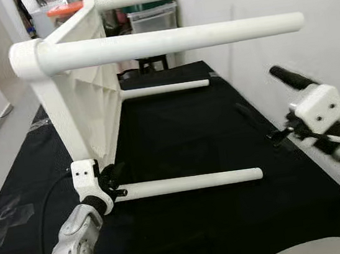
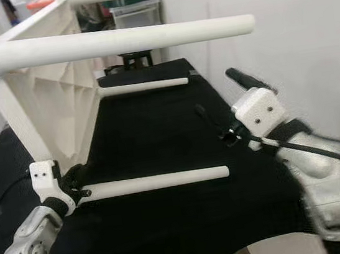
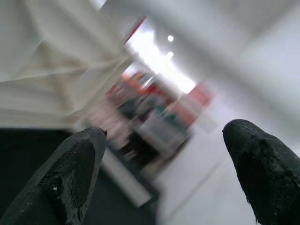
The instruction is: Building children table
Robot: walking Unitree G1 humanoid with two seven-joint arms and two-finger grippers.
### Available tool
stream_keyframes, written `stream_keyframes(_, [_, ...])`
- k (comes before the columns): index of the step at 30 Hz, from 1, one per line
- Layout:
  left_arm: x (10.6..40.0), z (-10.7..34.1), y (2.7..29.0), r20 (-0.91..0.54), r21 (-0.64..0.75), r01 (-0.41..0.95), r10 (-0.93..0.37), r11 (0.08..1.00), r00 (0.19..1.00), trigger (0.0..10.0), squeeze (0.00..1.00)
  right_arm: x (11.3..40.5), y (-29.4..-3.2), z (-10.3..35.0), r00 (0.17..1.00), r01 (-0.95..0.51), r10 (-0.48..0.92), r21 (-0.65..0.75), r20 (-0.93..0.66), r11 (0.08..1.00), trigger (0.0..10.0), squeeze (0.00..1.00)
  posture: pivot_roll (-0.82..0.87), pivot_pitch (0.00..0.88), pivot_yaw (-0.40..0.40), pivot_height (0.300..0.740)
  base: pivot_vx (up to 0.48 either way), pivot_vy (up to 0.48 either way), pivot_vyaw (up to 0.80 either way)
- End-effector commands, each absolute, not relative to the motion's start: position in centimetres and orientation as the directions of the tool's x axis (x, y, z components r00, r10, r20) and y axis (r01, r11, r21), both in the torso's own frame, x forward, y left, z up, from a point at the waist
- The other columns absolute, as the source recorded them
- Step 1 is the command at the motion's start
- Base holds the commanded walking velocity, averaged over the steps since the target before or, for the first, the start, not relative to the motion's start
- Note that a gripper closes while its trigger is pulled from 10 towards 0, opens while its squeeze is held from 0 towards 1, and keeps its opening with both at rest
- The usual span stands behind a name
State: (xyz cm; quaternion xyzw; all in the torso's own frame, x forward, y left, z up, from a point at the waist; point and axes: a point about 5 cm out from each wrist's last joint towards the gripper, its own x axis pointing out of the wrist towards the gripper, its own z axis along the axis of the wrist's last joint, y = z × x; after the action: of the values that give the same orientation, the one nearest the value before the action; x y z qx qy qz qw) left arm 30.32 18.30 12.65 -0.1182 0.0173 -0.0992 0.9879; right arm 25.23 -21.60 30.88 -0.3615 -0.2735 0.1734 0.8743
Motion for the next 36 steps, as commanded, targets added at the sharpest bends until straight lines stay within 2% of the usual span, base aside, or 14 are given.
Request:
stream_keyframes(1, [30.3,12.5,18.8,-0.012,-0.238,0.184,-0.192,0.954,0.981,0.0,0.00,25.0,-21.4,31.2,0.783,-0.065,0.512,-0.772,0.353,0.632,10.0,0.00,-0.12,0.000,0.032,0.740,0.000,0.000,0.00])
stream_keyframes(2, [30.5,12.5,18.8,-0.012,-0.237,0.184,-0.193,0.954,0.981,0.0,0.00,25.5,-21.5,31.8,0.796,0.037,0.482,-0.824,0.366,0.565,10.0,0.00,-0.11,0.000,0.033,0.740,0.000,0.000,0.00])
stream_keyframes(7, [30.5,12.6,18.7,-0.008,-0.238,0.179,-0.186,0.955,0.982,0.0,0.00,26.0,-21.1,33.2,0.780,0.167,0.466,-0.857,0.418,0.488,10.0,0.00,-0.10,0.000,0.032,0.740,0.000,0.000,0.00])
stream_keyframes(14, [30.5,12.7,18.5,0.004,-0.252,0.166,-0.171,0.953,0.985,0.0,0.00,26.9,-18.4,34.6,0.721,0.147,0.581,-0.902,0.378,0.405,10.0,0.00,-0.11,0.000,0.023,0.740,0.000,0.000,0.00])
stream_keyframes(15, [30.5,12.7,18.6,0.001,-0.254,0.150,-0.155,0.956,0.988,1.6,0.00,27.2,-17.9,34.8,0.714,0.148,0.592,-0.907,0.373,0.394,10.0,0.00,-0.11,0.000,0.022,0.740,0.000,0.000,0.00])
stream_keyframes(18, [30.4,12.6,18.8,-0.002,-0.256,0.131,-0.136,0.958,0.991,1.6,0.00,27.6,-17.4,35.0,0.707,0.151,0.603,-0.912,0.370,0.382,10.0,0.00,-0.11,0.000,0.022,0.740,0.000,0.000,0.00])
stream_keyframes(19, [30.3,12.4,19.1,-0.008,-0.273,0.109,-0.115,0.956,0.993,10.0,0.00,28.0,-16.5,35.5,0.686,0.155,0.628,-0.918,0.366,0.365,10.0,0.00,-0.11,0.000,0.010,0.740,0.000,0.000,0.00])
stream_keyframes(26, [30.2,12.0,19.6,-0.016,-0.304,0.069,-0.078,0.950,0.997,10.0,0.00,29.1,-15.4,36.6,0.677,0.176,0.645,-0.928,0.356,0.328,10.0,0.00,-0.12,0.000,-0.009,0.740,0.000,0.000,0.00])
stream_keyframes(36, [30.5,12.2,19.3,-0.001,-0.293,0.078,-0.081,0.953,0.997,10.0,0.00,31.3,-15.3,37.0,0.751,0.164,0.597,-0.956,0.281,0.244,10.0,0.00,-0.13,0.000,-0.026,0.740,0.000,0.000,0.00])
